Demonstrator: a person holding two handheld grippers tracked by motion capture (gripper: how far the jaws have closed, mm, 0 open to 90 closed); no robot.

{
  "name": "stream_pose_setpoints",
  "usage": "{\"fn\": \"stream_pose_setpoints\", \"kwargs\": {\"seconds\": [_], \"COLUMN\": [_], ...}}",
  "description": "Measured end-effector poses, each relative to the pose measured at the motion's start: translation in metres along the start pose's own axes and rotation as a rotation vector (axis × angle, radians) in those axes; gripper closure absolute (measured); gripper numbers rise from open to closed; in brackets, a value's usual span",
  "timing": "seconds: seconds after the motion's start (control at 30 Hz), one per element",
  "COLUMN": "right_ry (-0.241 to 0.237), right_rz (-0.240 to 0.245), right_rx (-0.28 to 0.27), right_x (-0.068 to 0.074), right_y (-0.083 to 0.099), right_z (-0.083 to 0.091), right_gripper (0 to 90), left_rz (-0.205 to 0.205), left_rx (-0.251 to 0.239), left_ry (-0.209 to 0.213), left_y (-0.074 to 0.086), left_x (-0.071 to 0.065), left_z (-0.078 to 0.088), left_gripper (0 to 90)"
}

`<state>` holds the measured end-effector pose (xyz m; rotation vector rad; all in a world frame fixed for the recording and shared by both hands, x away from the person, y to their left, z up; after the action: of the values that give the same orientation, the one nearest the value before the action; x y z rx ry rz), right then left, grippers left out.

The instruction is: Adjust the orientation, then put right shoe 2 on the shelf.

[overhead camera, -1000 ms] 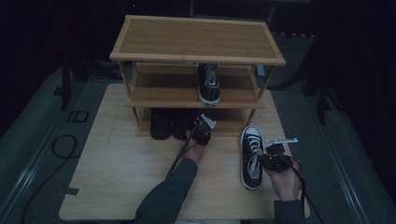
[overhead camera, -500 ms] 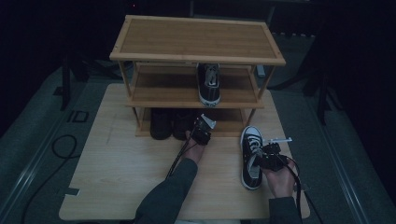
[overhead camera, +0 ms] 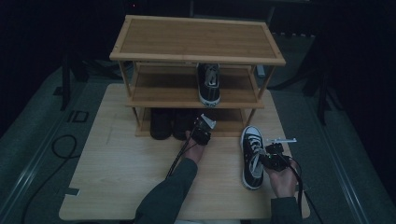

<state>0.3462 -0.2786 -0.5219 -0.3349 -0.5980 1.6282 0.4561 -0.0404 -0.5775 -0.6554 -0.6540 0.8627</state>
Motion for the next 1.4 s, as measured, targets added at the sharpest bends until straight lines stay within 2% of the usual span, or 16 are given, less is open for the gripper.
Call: {"fn": "stream_pose_setpoints", "kwargs": {"seconds": [0.37,0.4,0.53,0.67,0.73,0.83,1.07,1.23,1.33,1.4], "right_ry": [-0.002,-0.023,-0.057,-0.065,-0.077,-0.083,-0.126,-0.169,-0.195,-0.199], "right_rz": [0.001,-0.006,-0.008,-0.001,0.032,0.044,0.129,0.146,0.173,0.179], "right_rx": [-0.029,-0.035,-0.049,-0.053,-0.052,-0.054,-0.074,-0.078,-0.073,-0.073], "right_x": [-0.006,-0.007,-0.009,-0.009,-0.004,-0.002,0.007,0.009,0.009,0.009], "right_y": [0.000,0.000,-0.001,-0.001,-0.002,-0.004,-0.013,-0.017,-0.020,-0.020], "right_z": [0.003,0.006,0.009,0.010,0.011,0.012,0.015,0.016,0.018,0.019], "right_gripper": [88.4,88.4,88.4,88.4,88.4,88.4,88.4,88.4,88.4,88.4], "left_rz": [0.000,-0.001,-0.002,-0.002,-0.002,-0.002,-0.001,-0.001,-0.002,-0.001], "left_rx": [0.000,0.000,0.000,0.000,0.001,0.001,0.000,0.000,0.000,0.000], "left_ry": [0.000,0.001,-0.001,0.000,-0.001,-0.001,0.000,0.000,-0.001,0.000], "left_y": [0.000,0.000,0.000,0.000,0.000,0.000,0.000,0.000,0.000,0.000], "left_x": [0.000,0.000,0.000,0.000,0.000,0.000,0.000,0.000,0.000,0.000], "left_z": [0.000,0.000,0.000,0.000,0.000,0.000,0.000,0.000,0.000,0.000], "left_gripper": [90.0,90.0,90.0,90.0,90.0,90.0,90.0,90.0,90.0,90.0]}}
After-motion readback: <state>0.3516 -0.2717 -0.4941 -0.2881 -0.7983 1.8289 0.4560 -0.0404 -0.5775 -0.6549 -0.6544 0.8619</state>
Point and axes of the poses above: each handheld gripper's, and its own axes: z roughly backward along the jaws, y roughly out of its underside, x roughly to its left, the point moved 3 cm from there along -z, roughly forward along the jaws, and after that the axes turned 7 degrees about -z, right-handed, at the moved point
